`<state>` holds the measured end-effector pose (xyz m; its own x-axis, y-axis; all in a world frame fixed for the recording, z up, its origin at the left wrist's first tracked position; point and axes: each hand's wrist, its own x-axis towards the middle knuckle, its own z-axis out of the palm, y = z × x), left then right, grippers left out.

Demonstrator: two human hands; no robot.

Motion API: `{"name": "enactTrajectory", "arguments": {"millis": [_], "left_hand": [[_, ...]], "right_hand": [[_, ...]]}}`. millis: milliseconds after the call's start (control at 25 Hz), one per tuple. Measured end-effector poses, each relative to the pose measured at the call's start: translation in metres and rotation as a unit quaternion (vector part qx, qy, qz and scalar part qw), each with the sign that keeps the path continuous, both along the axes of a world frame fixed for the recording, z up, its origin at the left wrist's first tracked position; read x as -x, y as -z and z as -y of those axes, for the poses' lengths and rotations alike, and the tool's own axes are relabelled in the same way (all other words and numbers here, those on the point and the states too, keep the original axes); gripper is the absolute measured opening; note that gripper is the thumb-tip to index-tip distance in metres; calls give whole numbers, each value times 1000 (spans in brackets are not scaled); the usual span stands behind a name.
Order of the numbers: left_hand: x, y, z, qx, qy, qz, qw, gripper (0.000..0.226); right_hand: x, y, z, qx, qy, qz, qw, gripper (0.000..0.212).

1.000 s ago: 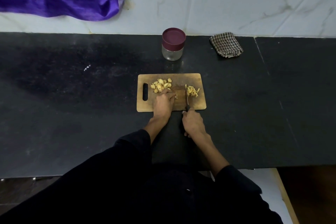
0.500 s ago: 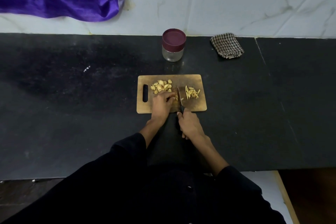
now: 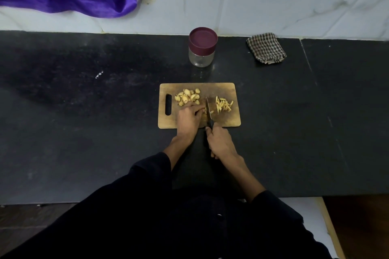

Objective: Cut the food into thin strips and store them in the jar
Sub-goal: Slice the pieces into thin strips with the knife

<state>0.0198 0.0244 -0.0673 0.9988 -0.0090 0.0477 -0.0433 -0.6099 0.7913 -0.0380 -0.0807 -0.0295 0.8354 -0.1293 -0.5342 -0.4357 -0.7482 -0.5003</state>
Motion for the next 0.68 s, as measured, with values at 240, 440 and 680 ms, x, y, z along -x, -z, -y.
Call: {"name": "enactTrajectory", "arguments": {"millis": [240,440,680], "left_hand": [[-1,3,1,-2,-5,1,1000,20],[-1,5,0,-7,-8,5,1000,20],[0,3,0,-17,-4,3,1000,21]], "right_hand": [[-3,6,0,-8,4,23,1000,28],[-6,9,0,-11,-1,15,1000,27],[-4,10,-3,-18,15,27,999,26]]}}
